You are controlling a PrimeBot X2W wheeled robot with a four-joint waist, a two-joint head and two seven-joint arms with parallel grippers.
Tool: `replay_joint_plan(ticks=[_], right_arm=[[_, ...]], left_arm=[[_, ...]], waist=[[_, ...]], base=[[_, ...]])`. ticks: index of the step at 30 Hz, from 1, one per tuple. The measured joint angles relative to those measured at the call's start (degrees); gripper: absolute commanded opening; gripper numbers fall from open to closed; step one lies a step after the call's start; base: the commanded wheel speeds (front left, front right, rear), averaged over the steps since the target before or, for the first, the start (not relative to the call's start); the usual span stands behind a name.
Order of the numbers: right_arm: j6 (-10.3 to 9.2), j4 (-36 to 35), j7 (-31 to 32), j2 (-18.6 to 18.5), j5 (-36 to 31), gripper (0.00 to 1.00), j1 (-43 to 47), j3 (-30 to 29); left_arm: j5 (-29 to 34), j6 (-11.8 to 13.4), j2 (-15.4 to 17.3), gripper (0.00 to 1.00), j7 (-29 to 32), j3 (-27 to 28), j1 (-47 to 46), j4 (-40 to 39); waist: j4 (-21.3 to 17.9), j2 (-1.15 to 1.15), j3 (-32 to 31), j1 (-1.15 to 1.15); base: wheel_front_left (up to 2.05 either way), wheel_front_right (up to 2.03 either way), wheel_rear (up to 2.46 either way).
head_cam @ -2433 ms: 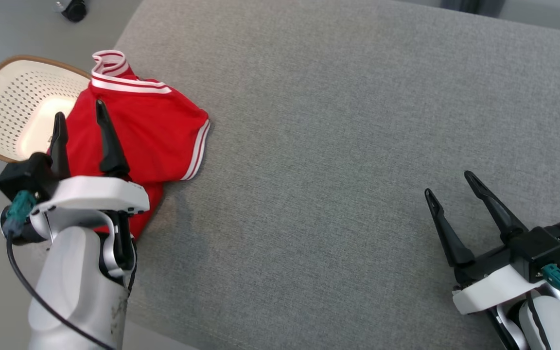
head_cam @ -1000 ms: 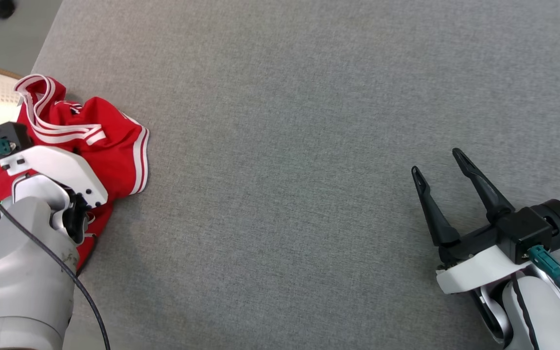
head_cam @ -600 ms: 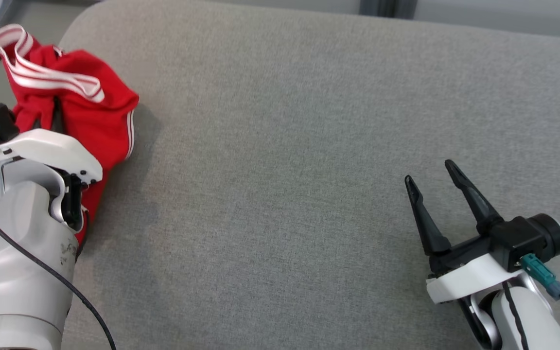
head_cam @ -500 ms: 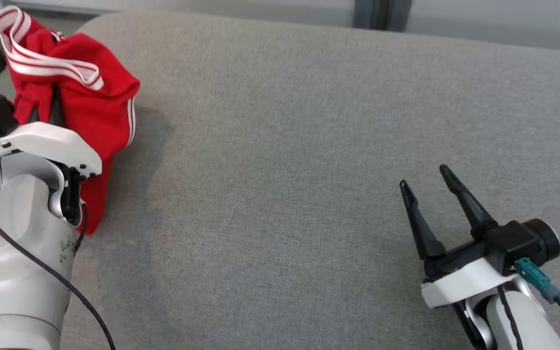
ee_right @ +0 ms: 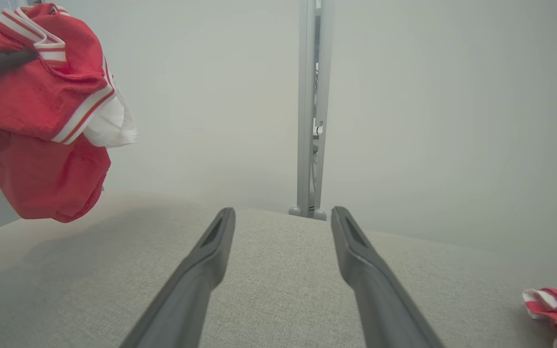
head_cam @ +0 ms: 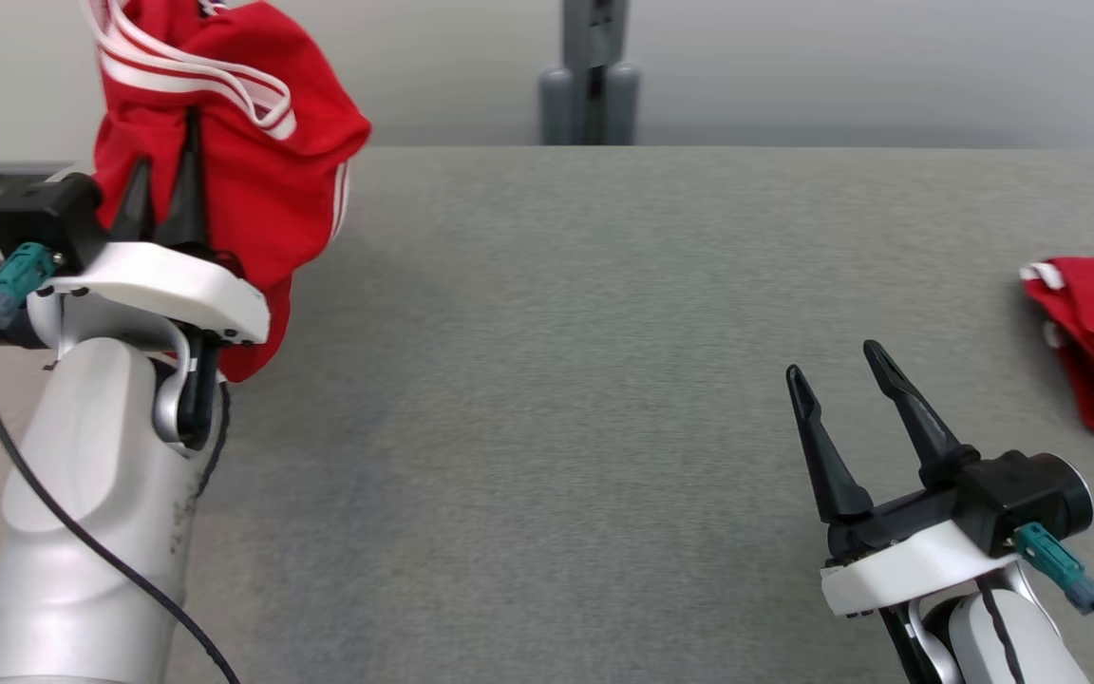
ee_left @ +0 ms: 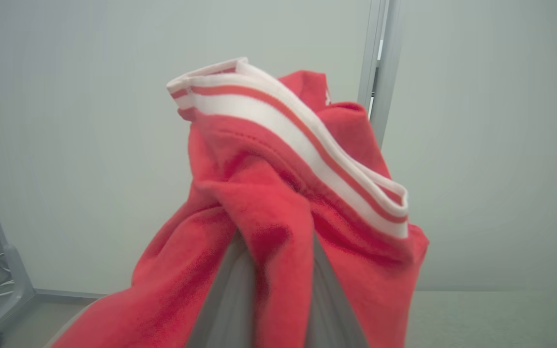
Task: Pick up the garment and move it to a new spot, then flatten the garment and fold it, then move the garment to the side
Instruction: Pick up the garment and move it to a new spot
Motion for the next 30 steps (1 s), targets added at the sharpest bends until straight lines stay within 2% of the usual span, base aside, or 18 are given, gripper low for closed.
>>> replay_joint_plan(ticks=[6, 7, 10, 20, 24, 30], right_arm=[[0.0, -0.96, -0.01, 0.45, 0.1, 1.0, 0.37, -0.62], [0.0, -0.96, -0.01, 0.55, 0.11, 1.0, 0.41, -0.44], [0.0, -1.16, -0.01, 0.7, 0.19, 1.0, 0.42, -0.67], [0.0, -2.0, -0.01, 0.93, 0.7, 1.0, 0.79, -1.12], [0.0, -2.6, -0.01, 0.99, 1.87, 1.0, 0.76, -0.68], [0.0, -3.04, -0.01, 1.0, 2.61, 1.0, 0.4, 0.32]], left_arm=[[0.52, -0.07, -1.21, 0.0, 2.93, -2.68, 2.35, -4.28], [0.79, -0.49, -1.27, 0.0, 3.76, -3.8, 2.72, -5.37], [1.53, -1.0, -1.88, 0.0, 5.01, -5.8, 3.42, -6.75], [5.22, -1.93, -3.07, 0.0, 8.71, -13.57, 5.84, -8.94], [7.6, -2.0, -2.97, 0.0, 10.44, -17.38, 7.46, -7.8], [8.22, -2.03, -3.27, 0.0, 10.49, -19.46, 8.54, -2.83]], waist=[[-6.08, 0.0, -1.17, 0.0], [-8.19, 0.0, -1.35, 0.0], [-11.26, 0.0, -1.47, 0.0], [-19.71, 0.0, -0.72, 0.0], [-21.93, 0.0, 0.49, 0.0], [-23.81, 0.0, 2.51, 0.0]], base=[[0.0, 0.0, 0.0], [0.0, 0.0, 0.0], [0.0, 0.0, 0.0], [0.0, 0.0, 0.0], [0.0, 0.0, 0.0], [0.0, 0.0, 0.0]])
